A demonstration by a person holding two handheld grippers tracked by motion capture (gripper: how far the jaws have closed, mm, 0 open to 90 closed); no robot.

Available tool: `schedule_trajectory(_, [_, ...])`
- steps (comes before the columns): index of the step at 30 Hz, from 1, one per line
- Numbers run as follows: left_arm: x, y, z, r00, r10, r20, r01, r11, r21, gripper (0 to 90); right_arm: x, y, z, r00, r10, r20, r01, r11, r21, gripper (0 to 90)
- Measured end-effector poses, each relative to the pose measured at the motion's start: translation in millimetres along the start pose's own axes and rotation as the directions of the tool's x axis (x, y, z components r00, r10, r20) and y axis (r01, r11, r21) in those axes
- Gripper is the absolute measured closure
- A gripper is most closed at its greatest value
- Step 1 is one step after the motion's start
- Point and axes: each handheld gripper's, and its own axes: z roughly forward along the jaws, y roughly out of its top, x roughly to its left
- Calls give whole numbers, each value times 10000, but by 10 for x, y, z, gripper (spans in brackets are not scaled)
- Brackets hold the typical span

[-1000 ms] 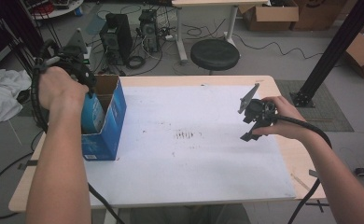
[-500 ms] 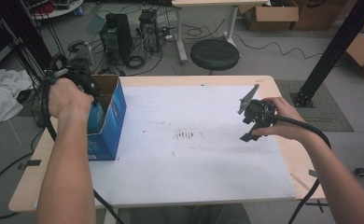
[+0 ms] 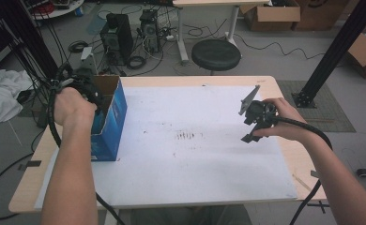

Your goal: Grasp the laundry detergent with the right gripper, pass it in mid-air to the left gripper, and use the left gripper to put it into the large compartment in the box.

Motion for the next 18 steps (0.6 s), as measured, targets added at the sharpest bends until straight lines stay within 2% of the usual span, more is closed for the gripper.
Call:
schedule_trajectory(12, [-9, -17, 140, 10000, 61, 72, -62, 9999, 143, 389, 0, 5, 19, 10000, 29, -26, -29, 10000, 16, 271])
schedule_trajectory(18, [-5, -31, 193, 10000, 83, -43, -82, 9998, 197, 388, 1, -5, 29, 10000, 51, -37, -51, 10000, 67, 272])
